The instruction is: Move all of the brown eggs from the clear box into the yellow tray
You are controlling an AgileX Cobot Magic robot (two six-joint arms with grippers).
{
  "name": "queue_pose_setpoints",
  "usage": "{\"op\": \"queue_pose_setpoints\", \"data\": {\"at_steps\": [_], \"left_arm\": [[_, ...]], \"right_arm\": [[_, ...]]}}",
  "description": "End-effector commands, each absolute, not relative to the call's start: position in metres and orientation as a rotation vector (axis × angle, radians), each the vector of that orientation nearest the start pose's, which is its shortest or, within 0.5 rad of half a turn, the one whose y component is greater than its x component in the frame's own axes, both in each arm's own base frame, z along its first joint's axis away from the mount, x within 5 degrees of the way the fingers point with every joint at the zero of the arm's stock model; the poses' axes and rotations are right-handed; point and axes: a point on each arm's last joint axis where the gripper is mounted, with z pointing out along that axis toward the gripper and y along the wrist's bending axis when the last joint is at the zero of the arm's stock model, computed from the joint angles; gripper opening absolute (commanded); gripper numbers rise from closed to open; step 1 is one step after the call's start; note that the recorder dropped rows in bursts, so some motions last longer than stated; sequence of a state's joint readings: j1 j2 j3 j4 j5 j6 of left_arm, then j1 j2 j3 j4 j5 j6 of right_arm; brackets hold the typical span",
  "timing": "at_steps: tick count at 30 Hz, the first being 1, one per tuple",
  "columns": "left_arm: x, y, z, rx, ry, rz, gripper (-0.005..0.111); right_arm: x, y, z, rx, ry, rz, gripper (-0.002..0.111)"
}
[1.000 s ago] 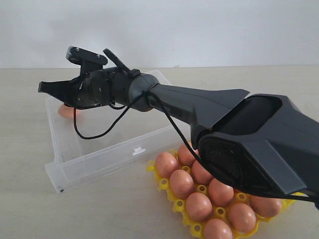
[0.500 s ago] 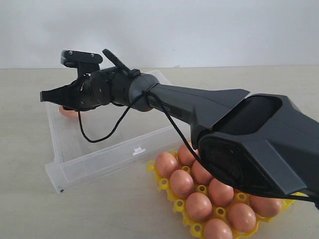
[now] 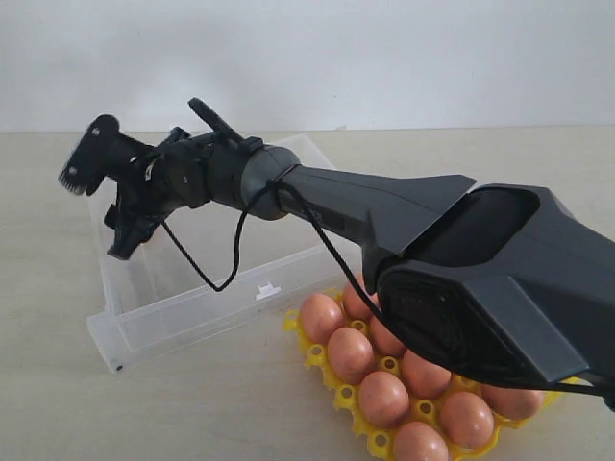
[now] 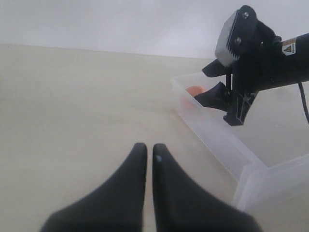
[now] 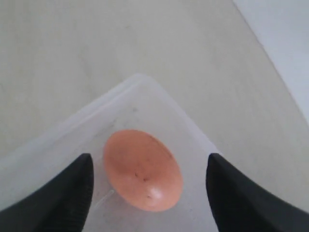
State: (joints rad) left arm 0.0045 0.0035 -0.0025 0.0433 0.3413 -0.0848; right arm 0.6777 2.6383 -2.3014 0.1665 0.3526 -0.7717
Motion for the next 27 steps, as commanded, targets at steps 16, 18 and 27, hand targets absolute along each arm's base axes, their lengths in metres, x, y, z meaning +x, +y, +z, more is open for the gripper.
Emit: {"op": "queue_pose_setpoints", "data": {"at_steps": [16,18,27], "left_arm": [[0.054,0.002,0.183,-0.06,1.819,-0.016,0.004],[0.054,0.002,0.183,-0.06,1.819,-0.016,0.004],[0.054,0.002,0.183,-0.06,1.819,-0.016,0.004]], "right_arm": [[0.457,0.376,0.102,-1.543,1.545,-0.043,0.059],[0.458,0.373,0.094,-1.544,1.569,-0.037,0.059],[0.459,0.372,0.088,-1.277,1.814,0.143,0.024]]}}
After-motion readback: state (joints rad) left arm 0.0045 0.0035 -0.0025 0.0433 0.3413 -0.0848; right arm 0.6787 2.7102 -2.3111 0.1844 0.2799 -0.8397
